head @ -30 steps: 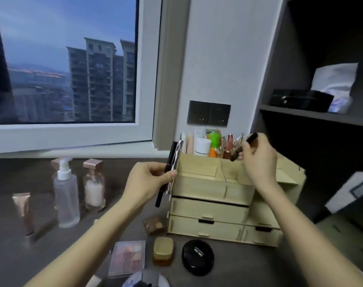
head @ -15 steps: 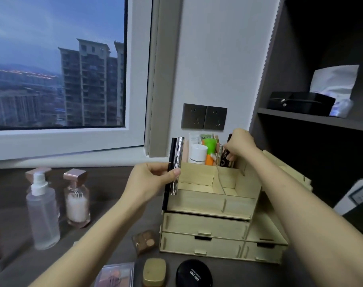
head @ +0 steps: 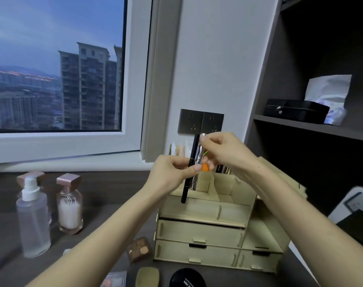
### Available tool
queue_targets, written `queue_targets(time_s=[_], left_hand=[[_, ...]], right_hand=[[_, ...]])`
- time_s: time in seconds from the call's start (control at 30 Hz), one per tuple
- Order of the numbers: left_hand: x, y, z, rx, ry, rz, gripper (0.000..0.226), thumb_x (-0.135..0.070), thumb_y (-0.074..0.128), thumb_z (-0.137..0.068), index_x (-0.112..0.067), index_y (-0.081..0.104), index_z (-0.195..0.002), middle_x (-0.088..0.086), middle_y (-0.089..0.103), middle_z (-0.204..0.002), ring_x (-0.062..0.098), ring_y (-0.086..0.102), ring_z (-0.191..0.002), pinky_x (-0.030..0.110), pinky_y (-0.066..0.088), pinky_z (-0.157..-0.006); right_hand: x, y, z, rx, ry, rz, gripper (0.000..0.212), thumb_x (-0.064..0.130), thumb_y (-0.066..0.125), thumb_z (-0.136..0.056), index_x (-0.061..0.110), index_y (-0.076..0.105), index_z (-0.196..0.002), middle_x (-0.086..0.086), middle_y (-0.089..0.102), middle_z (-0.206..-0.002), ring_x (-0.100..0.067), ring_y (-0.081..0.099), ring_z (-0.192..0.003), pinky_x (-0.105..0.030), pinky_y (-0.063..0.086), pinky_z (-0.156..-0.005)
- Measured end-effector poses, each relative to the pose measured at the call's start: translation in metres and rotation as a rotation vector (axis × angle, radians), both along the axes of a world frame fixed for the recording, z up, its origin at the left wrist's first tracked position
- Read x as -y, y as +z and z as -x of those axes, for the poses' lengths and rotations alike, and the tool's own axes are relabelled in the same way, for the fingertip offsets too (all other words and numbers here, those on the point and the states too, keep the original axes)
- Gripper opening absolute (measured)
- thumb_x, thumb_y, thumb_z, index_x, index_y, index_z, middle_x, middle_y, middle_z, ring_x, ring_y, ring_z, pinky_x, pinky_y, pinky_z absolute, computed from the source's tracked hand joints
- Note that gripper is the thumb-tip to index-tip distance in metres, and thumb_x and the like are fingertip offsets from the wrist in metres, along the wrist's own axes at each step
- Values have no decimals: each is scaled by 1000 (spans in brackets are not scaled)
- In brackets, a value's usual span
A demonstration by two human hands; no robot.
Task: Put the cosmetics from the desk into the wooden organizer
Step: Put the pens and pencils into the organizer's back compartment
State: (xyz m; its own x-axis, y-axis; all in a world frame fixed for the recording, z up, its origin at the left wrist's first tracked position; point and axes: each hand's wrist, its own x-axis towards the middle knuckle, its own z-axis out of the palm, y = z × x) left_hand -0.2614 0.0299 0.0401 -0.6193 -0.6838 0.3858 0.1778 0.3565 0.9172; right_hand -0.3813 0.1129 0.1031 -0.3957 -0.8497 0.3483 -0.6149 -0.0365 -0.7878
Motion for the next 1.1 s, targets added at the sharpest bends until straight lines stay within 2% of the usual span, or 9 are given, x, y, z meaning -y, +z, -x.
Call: queue_targets(time_s=[0.07, 0.17, 0.3, 0.5, 0.6, 0.77, 0.83, 0.93, 1.1], left_hand=[[-4, 4, 7, -10, -22, 17, 10, -17, 70, -80, -9, 75, -85, -8, 66, -60, -5, 52, -49, 8, 40, -51], [-4, 14, 16, -77, -8, -14, 9, -13, 68, -82, -11, 74, -88, -9, 69, -64, 0, 59, -60, 10, 49, -56], [4, 21, 26, -109, 58, -42, 14, -16, 70, -81, -10, 73, -93, -4, 70, -75, 6, 63, -68, 15, 55, -65], [7, 25, 41, -97, 3, -36, 9, -11, 68, -82, -7, 72, -90, -13, 66, -57, -7, 61, -48, 6, 47, -49], [7, 25, 49, -104, -36, -24, 6, -8, 66, -84, -8, 70, -87, -15, 66, -50, -8, 61, -48, 6, 46, -48], [11, 25, 63, -49, -35, 7, 17, -12, 67, -83, -2, 71, -97, 5, 70, -78, -3, 60, -49, 10, 49, -50], [12, 24, 69, -19, -14, 37, 18, -13, 68, -83, -2, 72, -97, 11, 71, -85, 2, 62, -55, 11, 51, -52], [12, 24, 79, 8, -3, 71, 16, -16, 69, -82, -5, 73, -92, 20, 72, -89, 25, 66, -70, 30, 59, -68], [3, 28, 95, 66, 4, 252, 18, -22, 67, -83, -5, 72, -90, 1, 63, -68, 13, 56, -67, 26, 48, -67]], right_hand=[[-3, 5, 5, 41, 3, 18, 33, 27, 52, -96, 2, 59, -76, -9, 59, -57, -16, 53, -44, -30, 45, -53], [-7, 18, 30, 90, -143, 129, 26, 20, 54, -95, -4, 64, -90, -10, 62, -62, -13, 58, -46, -20, 52, -50], [1, 15, 75, -239, -481, 89, 12, 12, 54, -93, 3, 56, -101, -13, 66, -73, -22, 67, -59, -36, 59, -63], [22, 2, 103, -442, -523, -92, 10, 12, 61, -89, 8, 53, -92, -18, 67, -89, -31, 69, -74, -47, 56, -76], [28, -1, 105, -588, -526, -257, 14, 18, 68, -83, 7, 61, -88, -14, 70, -91, -30, 66, -88, -40, 53, -79], [27, 0, 100, -819, -616, -345, 19, 29, 62, -87, 18, 72, -100, -2, 71, -104, -21, 62, -96, -28, 44, -72], [20, 7, 91, -743, -553, -203, 22, 26, 53, -93, 21, 70, -106, 1, 71, -104, -15, 62, -91, -26, 47, -72], [1, 22, 67, -236, -179, 69, 28, 28, 49, -96, 19, 61, -120, 5, 66, -92, -4, 61, -75, -19, 50, -61], [-3, 23, 60, -348, -199, 121, 8, 15, 60, -90, 13, 64, -97, 0, 62, -61, -12, 62, -49, -27, 55, -58]])
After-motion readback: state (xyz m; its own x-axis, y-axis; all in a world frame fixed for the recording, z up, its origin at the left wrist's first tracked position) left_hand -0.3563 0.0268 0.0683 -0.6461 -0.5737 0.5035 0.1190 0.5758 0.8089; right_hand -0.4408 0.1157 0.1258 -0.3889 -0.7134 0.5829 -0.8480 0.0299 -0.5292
